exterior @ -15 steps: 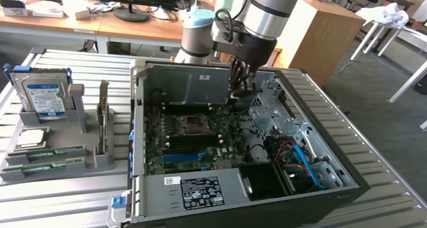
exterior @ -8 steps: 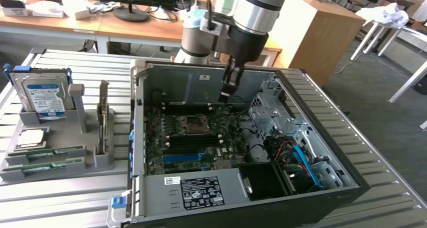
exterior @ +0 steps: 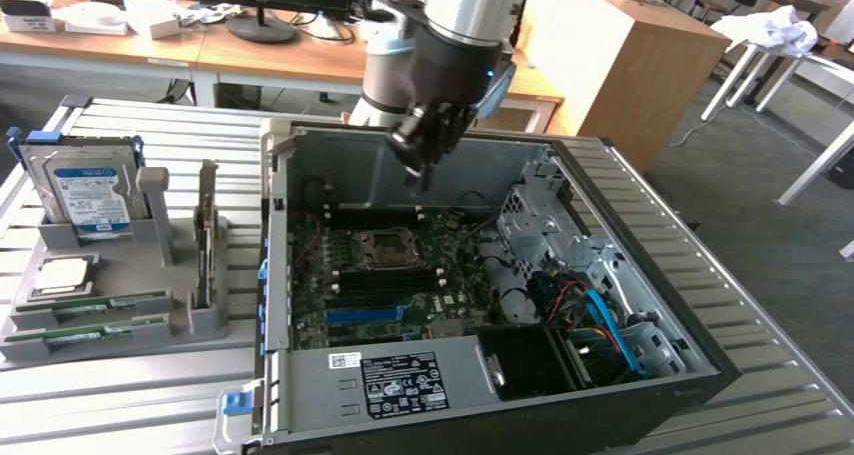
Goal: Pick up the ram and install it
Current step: 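Press down the ram until it locks into place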
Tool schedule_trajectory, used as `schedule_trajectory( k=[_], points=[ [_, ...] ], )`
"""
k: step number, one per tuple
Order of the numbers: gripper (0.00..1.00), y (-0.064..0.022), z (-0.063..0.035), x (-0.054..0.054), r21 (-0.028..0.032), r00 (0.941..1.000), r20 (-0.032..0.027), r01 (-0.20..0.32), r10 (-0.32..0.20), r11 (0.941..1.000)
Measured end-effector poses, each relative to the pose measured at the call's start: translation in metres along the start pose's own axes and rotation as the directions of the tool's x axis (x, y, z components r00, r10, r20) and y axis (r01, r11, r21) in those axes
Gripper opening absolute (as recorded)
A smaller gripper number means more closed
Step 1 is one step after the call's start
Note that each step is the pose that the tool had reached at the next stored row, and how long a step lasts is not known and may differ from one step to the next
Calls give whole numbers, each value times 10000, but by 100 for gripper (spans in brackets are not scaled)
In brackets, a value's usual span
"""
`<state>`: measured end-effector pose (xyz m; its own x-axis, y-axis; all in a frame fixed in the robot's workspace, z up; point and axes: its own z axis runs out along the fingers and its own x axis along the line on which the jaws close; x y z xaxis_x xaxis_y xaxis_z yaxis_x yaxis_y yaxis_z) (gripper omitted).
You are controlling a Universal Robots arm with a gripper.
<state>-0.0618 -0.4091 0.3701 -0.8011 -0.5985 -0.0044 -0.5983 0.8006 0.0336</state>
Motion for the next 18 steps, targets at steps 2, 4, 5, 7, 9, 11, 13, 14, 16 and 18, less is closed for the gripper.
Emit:
schedule_trajectory(
  k=[2,4,5,7,9,11,13,14,16,18],
  points=[
    [10,72,-37,77,7,9926,76,-1216,1216,9926],
    [10,138,-70,144,1,9734,146,-2288,2288,9735],
    [10,168,-85,174,-6,9606,178,-2773,2773,9608],
    [10,228,-115,230,-26,9298,236,-3674,3674,9301],
    [10,279,-139,277,-50,8969,285,-4413,4412,8974],
    [10,325,-161,317,-76,8637,324,-5030,5030,8642],
    [10,363,-179,349,-102,8326,356,-5528,5528,8333],
    [10,381,-188,364,-114,8168,370,-5757,5757,8176],
    [10,410,-201,387,-135,7918,392,-6095,6095,7927],
    [10,430,-210,403,-153,7726,407,-6335,6336,7736]
  ],
)
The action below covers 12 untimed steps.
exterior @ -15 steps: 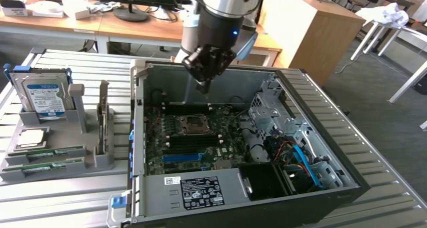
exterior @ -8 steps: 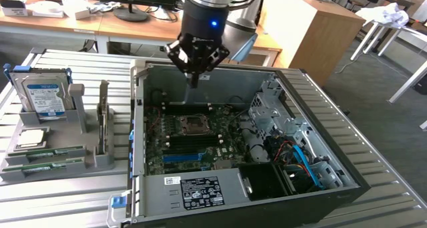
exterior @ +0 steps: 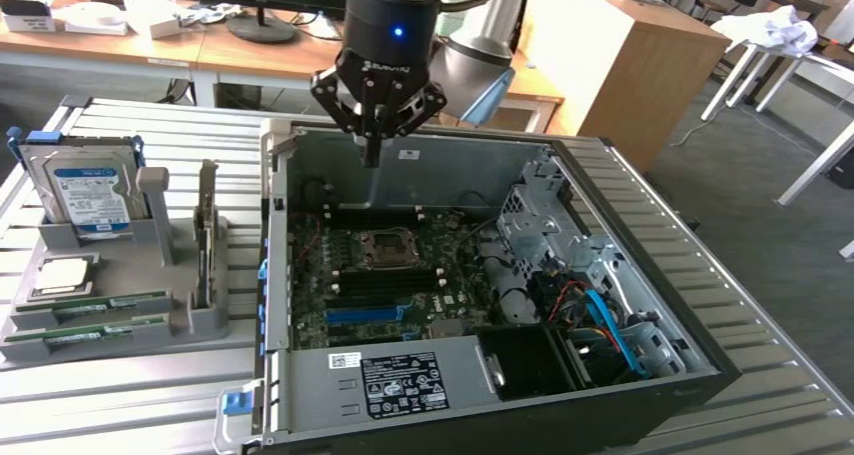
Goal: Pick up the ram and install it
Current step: 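Press down the ram until it locks into place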
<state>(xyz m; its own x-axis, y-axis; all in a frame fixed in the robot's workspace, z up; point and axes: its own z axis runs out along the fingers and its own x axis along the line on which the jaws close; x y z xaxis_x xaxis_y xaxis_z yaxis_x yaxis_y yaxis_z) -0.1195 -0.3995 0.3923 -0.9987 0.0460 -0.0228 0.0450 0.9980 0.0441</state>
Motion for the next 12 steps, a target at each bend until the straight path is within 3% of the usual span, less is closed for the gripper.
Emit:
schedule_trajectory(
  k=[4,12],
  points=[
    [10,6,-9,23,-5,9996,18,-289,289,9996],
    [10,6,-10,24,-3,9996,18,-293,293,9996]
  ],
)
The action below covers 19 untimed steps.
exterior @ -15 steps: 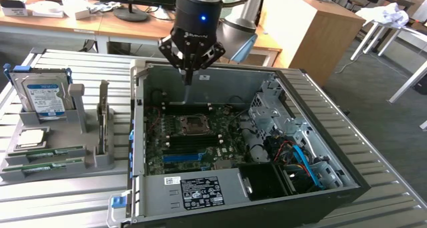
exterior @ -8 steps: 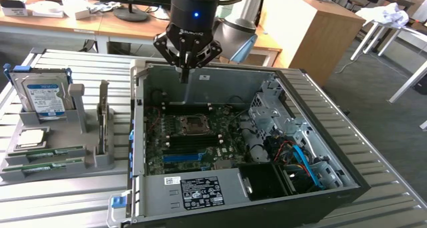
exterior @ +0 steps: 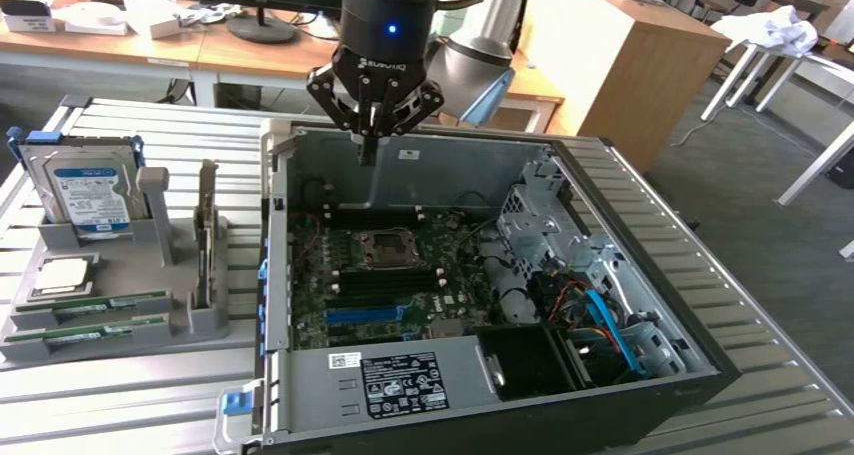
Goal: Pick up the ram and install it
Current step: 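Press down the ram until it locks into place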
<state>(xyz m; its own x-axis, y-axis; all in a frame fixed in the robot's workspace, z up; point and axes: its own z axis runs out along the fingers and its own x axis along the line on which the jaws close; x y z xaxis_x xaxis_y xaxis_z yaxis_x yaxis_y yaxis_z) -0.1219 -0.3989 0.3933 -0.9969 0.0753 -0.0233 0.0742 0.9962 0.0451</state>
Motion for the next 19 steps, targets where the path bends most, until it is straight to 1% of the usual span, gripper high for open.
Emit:
schedule_trajectory(
  k=[8,15,19],
  points=[
    [10,0,0,3,0,10000,0,-2,2,10000],
    [10,-6,-2,88,0,10000,1,-1,1,10000],
    [10,-12,-4,163,0,10000,2,1,-1,10000]
  ],
)
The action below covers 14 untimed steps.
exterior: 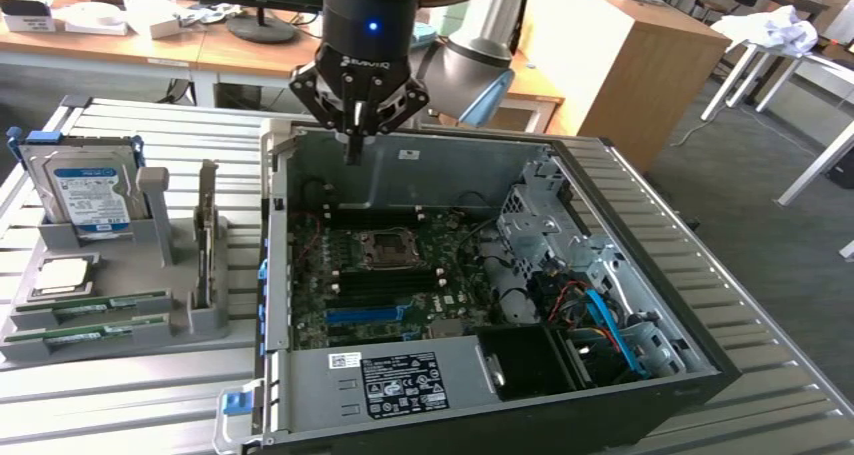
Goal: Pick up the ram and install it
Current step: 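Press down the ram until it locks into place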
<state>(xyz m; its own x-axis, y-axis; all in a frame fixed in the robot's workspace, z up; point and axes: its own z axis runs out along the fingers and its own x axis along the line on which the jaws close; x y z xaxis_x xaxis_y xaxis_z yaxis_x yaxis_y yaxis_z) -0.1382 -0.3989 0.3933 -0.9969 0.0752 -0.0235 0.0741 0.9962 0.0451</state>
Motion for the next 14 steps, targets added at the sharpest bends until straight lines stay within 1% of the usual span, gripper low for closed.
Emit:
schedule_trajectory(
  k=[3,14],
  points=[
    [10,-4,-1,55,0,10000,1,-1,1,10000],
    [10,-13,-2,169,-3,10000,0,0,0,10000]
  ],
)
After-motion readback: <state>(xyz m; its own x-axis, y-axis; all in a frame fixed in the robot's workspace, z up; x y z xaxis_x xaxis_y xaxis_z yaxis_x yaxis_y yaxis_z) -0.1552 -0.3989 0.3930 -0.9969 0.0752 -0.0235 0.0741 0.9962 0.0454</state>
